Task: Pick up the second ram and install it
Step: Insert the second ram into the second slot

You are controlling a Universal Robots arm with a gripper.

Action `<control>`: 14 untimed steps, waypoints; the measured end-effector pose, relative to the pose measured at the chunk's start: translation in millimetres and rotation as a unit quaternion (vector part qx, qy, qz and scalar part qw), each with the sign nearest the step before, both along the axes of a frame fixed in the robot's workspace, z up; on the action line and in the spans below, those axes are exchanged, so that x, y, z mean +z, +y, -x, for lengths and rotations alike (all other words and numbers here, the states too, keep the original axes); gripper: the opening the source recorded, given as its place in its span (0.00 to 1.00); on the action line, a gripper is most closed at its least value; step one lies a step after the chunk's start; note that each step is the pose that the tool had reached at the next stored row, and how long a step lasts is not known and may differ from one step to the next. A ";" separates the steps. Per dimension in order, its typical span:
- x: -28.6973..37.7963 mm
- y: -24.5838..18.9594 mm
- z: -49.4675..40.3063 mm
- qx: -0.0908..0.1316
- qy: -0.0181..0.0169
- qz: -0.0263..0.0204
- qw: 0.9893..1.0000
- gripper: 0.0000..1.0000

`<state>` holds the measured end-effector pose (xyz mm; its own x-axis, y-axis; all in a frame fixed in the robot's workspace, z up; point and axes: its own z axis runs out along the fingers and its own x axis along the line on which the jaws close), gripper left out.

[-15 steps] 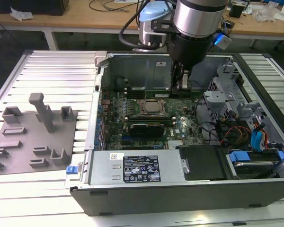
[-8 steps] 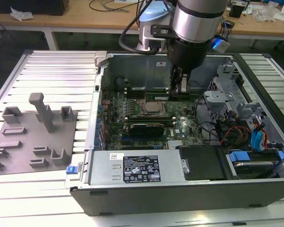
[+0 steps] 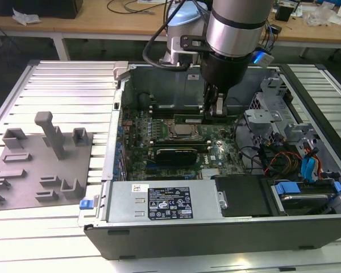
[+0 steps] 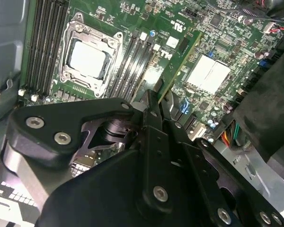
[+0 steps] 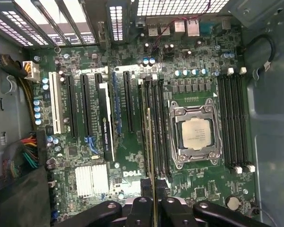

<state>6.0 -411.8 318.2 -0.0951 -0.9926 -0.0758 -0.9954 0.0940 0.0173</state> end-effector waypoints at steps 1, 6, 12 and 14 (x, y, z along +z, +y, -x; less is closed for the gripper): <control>-1.0 1.3 1.2 0.000 0.000 -0.001 1.000 0.14; -5.7 2.9 9.0 0.000 0.000 -0.001 1.000 0.14; -11.1 3.1 10.7 0.000 0.000 -0.001 1.000 0.14; -16.2 3.5 12.5 0.000 0.000 -0.001 1.000 0.14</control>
<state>-6.5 -408.3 302.0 -0.0949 -0.9925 -0.0769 -0.9954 0.0939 0.0174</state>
